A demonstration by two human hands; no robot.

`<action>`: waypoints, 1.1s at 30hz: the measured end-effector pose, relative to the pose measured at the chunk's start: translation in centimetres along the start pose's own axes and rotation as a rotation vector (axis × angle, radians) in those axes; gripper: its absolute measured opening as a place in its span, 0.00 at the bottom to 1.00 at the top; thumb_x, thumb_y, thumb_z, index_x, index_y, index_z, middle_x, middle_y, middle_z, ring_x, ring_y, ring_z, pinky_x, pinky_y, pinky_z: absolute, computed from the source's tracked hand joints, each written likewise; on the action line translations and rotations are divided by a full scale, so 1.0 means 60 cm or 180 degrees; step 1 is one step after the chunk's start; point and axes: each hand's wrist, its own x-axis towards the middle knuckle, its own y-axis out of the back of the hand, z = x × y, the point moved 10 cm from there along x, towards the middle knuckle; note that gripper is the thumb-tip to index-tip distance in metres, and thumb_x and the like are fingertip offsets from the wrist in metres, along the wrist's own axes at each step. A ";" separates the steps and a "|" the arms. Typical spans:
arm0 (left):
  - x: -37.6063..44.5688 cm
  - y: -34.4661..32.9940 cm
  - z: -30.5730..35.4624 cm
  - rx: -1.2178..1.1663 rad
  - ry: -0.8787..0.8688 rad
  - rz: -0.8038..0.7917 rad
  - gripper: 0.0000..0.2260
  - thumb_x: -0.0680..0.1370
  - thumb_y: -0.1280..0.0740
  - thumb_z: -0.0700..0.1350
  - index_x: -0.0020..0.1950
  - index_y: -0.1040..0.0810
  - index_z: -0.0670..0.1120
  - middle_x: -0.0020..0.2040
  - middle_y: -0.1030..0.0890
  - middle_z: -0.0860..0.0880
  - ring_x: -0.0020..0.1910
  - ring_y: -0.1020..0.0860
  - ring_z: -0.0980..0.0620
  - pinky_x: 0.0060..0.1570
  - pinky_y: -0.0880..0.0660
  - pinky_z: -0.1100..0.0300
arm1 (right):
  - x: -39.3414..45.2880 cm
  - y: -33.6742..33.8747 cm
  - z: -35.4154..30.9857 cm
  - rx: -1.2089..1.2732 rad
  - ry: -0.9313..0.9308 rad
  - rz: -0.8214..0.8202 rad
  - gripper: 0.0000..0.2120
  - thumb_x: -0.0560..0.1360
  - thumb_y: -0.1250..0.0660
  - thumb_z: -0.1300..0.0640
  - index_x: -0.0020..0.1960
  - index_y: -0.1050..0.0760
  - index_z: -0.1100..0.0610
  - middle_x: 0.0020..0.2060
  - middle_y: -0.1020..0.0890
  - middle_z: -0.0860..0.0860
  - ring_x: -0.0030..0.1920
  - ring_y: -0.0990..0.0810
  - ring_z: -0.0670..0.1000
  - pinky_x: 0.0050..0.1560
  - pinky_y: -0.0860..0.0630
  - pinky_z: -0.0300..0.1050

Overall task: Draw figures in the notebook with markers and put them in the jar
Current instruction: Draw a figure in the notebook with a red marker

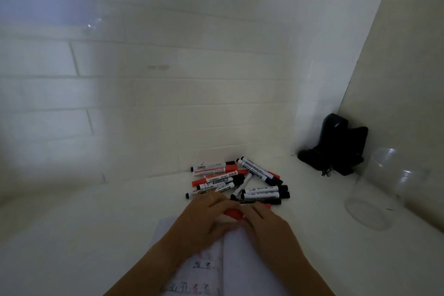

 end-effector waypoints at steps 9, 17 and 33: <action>0.017 0.022 0.000 0.0307 -0.0031 0.0477 0.16 0.86 0.46 0.53 0.56 0.21 0.48 0.49 0.22 0.52 0.47 0.26 0.53 0.47 0.30 0.59 | 0.024 0.036 -0.024 -0.0374 0.0288 0.0549 0.14 0.79 0.39 0.48 0.52 0.18 0.55 0.44 0.17 0.51 0.44 0.19 0.51 0.48 0.28 0.41; 0.010 0.005 0.017 0.0547 -0.0198 0.0344 0.06 0.83 0.43 0.47 0.52 0.27 0.50 0.46 0.23 0.53 0.44 0.29 0.55 0.46 0.36 0.61 | 0.014 0.009 -0.045 -0.0169 0.0422 0.0203 0.12 0.79 0.39 0.53 0.52 0.19 0.56 0.43 0.18 0.50 0.38 0.18 0.49 0.36 0.20 0.42; -0.021 0.014 -0.063 0.0404 0.0837 -0.0274 0.21 0.80 0.43 0.50 0.73 0.29 0.51 0.62 0.23 0.52 0.57 0.26 0.53 0.55 0.25 0.58 | 0.014 0.069 0.016 0.1210 -0.0558 0.0058 0.15 0.81 0.42 0.63 0.64 0.26 0.49 0.50 0.24 0.43 0.38 0.23 0.43 0.39 0.24 0.36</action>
